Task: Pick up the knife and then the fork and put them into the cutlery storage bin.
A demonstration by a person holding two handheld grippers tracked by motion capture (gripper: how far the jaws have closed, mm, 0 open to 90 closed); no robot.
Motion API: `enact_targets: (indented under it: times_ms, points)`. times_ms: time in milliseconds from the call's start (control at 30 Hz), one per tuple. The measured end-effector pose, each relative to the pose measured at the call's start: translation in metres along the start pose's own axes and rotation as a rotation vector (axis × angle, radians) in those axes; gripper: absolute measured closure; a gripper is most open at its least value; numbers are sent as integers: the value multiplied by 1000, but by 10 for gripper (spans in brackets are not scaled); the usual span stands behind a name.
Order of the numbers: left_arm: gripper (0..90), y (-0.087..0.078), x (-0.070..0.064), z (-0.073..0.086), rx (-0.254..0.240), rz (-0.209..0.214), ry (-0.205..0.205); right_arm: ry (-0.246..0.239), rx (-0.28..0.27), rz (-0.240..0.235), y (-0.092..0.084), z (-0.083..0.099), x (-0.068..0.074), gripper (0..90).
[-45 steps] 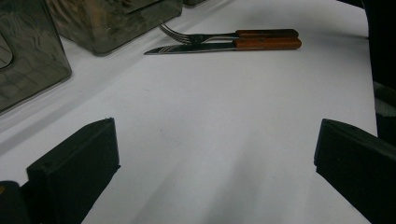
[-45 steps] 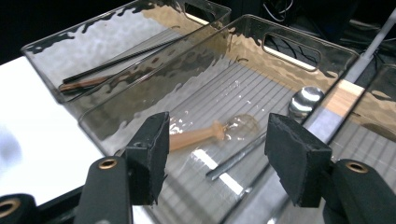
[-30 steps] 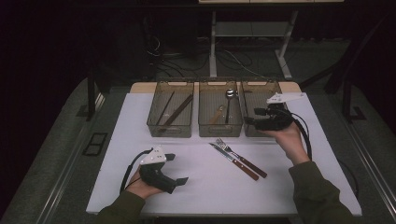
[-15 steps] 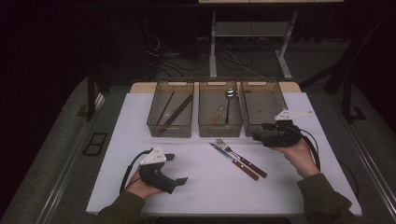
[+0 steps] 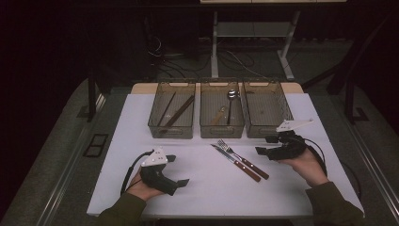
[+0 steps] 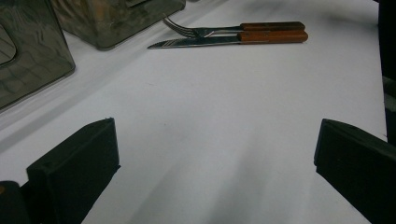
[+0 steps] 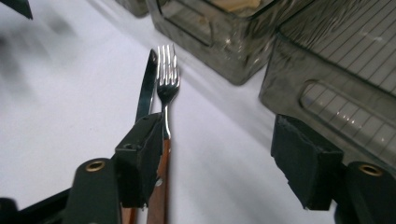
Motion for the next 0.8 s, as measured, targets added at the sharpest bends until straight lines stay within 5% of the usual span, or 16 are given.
enact_targets:
  times_ms: [400, 800]
  points:
    - [0, 1, 0, 0, 2, 2, 2, -13, 178, 27, 16, -1, 12, 357]
    - [0, 1, 0, 1, 6, -1, 0, -19, 309, 30, 33, -8, 22, 494]
Point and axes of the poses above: each handheld gripper's, and its own axes: y roughly forward along the jaws, z roughly out of its underside, x roughly to its left, the point moved 5 cm from there along y, roughly forward along the jaws, and after that the axes turned 13 degrees about -z, right-handed, at the moved point
